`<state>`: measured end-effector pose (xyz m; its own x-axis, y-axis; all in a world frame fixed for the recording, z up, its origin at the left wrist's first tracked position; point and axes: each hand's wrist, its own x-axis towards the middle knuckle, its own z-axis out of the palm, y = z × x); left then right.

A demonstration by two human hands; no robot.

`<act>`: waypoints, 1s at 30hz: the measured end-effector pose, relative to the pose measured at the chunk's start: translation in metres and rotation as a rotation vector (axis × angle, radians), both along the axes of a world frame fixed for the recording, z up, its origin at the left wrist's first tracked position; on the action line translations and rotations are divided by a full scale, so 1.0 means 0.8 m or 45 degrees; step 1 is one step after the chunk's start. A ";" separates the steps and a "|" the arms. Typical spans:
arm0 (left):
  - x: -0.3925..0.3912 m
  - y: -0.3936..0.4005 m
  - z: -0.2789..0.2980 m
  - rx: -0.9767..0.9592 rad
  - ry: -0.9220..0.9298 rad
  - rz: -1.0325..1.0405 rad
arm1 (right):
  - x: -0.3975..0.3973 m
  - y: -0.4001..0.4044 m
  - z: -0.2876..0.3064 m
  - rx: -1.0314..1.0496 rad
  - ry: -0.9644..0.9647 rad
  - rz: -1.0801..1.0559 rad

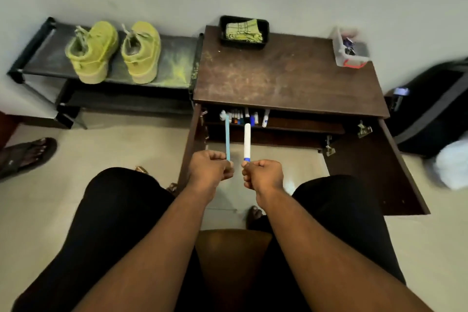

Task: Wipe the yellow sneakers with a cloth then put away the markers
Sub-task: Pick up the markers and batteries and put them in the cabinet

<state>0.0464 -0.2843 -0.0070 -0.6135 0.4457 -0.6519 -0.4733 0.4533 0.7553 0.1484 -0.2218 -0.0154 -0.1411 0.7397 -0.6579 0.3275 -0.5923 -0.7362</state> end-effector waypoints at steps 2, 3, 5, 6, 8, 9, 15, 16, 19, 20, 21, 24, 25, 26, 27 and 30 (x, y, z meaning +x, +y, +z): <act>0.009 0.028 -0.027 -0.057 -0.007 -0.030 | 0.003 0.016 -0.026 -0.059 -0.033 -0.049; 0.011 0.042 -0.042 -0.090 -0.002 -0.053 | 0.003 0.025 -0.039 -0.086 -0.045 -0.082; 0.014 0.072 -0.074 -0.146 0.016 -0.104 | -0.004 0.050 -0.067 -0.129 -0.057 -0.153; 0.013 0.088 -0.090 -0.164 0.039 -0.125 | -0.012 0.065 -0.080 -0.133 -0.071 -0.175; 0.010 0.122 -0.118 -0.178 0.079 -0.172 | -0.028 0.101 -0.110 -0.120 -0.116 -0.182; 0.008 0.138 -0.128 -0.177 0.097 -0.198 | -0.035 0.118 -0.121 -0.105 -0.135 -0.172; -0.003 0.220 -0.181 -0.200 0.256 -0.274 | -0.042 0.203 -0.183 0.001 -0.266 -0.105; -0.005 0.229 -0.190 -0.219 0.284 -0.262 | -0.042 0.211 -0.189 0.011 -0.265 -0.093; -0.009 0.244 -0.215 -0.239 0.372 -0.279 | -0.047 0.224 -0.206 0.035 -0.239 -0.074; -0.009 0.247 -0.220 -0.242 0.398 -0.299 | -0.050 0.227 -0.212 0.048 -0.233 -0.062; -0.010 0.250 -0.224 -0.239 0.425 -0.313 | -0.054 0.231 -0.217 0.062 -0.219 -0.056; -0.012 0.260 -0.231 -0.231 0.481 -0.304 | -0.062 0.239 -0.230 0.076 -0.230 -0.092; -0.013 0.263 -0.233 -0.229 0.493 -0.298 | -0.063 0.240 -0.233 0.076 -0.248 -0.112; -0.014 0.265 -0.234 -0.223 0.495 -0.288 | -0.064 0.242 -0.236 0.078 -0.265 -0.123; -0.015 0.267 -0.237 -0.220 0.495 -0.283 | -0.064 0.244 -0.238 0.080 -0.278 -0.129; -0.016 0.273 -0.242 -0.232 0.498 -0.287 | -0.060 0.247 -0.239 0.084 -0.287 -0.136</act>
